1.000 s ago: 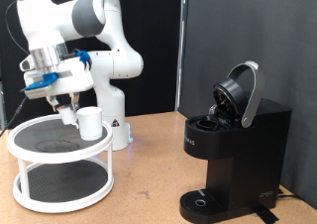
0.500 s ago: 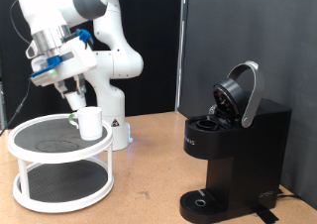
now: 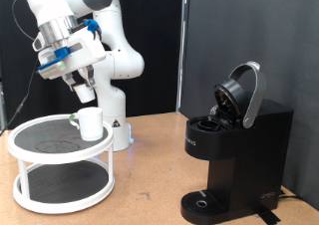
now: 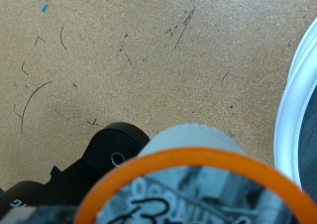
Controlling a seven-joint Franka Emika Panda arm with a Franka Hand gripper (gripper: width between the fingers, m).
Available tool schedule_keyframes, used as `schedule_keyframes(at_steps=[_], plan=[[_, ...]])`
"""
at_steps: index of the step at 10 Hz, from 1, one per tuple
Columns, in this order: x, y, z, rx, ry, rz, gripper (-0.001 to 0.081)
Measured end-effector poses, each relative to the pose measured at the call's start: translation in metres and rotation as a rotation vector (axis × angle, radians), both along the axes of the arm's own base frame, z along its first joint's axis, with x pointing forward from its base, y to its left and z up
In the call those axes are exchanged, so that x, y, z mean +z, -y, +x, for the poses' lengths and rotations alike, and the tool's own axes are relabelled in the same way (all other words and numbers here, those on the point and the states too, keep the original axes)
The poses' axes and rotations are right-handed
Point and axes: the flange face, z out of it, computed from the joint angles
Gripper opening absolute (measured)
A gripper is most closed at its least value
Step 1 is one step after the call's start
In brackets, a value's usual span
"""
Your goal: Make a cup of coffee with the keurig machine
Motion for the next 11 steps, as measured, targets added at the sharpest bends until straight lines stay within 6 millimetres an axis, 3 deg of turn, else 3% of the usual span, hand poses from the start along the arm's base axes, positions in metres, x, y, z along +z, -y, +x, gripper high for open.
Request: schedule_keyframes(at_steps=[4, 8, 11], plan=[[0.009, -0.028, 0.015, -0.04, 0.043, 0.217, 0.0466], [0.028, -0.083, 0.045, -0.085, 0.055, 0.243, 0.0466], [0.028, -0.088, 0.048, -0.108, 0.058, 0.263, 0.0466]])
